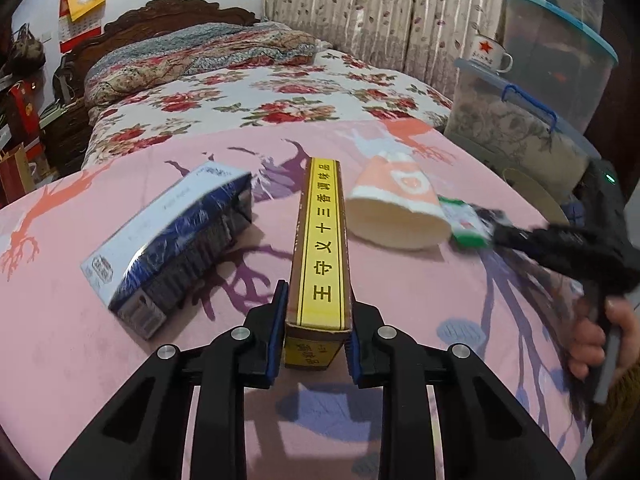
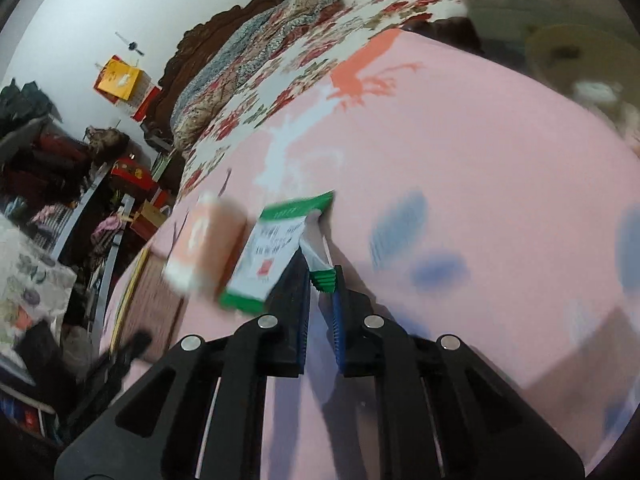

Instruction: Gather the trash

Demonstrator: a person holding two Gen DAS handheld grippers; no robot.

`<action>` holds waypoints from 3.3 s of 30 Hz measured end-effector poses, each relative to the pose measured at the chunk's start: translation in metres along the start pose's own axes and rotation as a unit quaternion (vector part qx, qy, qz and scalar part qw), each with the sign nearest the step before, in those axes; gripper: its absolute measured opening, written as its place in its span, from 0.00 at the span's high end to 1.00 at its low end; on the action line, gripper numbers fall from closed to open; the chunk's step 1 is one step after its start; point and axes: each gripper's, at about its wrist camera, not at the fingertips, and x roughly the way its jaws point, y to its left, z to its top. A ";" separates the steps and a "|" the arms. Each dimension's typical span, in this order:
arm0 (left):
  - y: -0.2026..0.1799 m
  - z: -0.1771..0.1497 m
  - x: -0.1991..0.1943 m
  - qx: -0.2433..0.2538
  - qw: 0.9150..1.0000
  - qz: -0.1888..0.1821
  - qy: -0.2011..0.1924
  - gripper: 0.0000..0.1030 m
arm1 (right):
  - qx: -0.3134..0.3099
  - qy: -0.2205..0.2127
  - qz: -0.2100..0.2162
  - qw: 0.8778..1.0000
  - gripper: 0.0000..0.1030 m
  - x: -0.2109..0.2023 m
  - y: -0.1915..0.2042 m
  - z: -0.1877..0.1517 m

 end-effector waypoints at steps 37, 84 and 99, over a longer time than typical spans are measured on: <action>-0.123 -0.008 -0.008 0.069 0.991 -0.098 0.056 0.80 | -0.017 -0.050 0.013 0.999 0.93 -0.059 -0.016 -0.016; -0.216 0.013 0.025 0.129 0.988 -0.072 0.045 0.28 | 0.118 -0.182 -0.086 0.972 0.29 -0.131 -0.091 -0.040; -0.132 -0.024 -0.038 0.077 0.997 -0.027 -0.012 0.25 | 0.042 -0.149 -0.103 0.983 0.29 -0.106 0.001 -0.090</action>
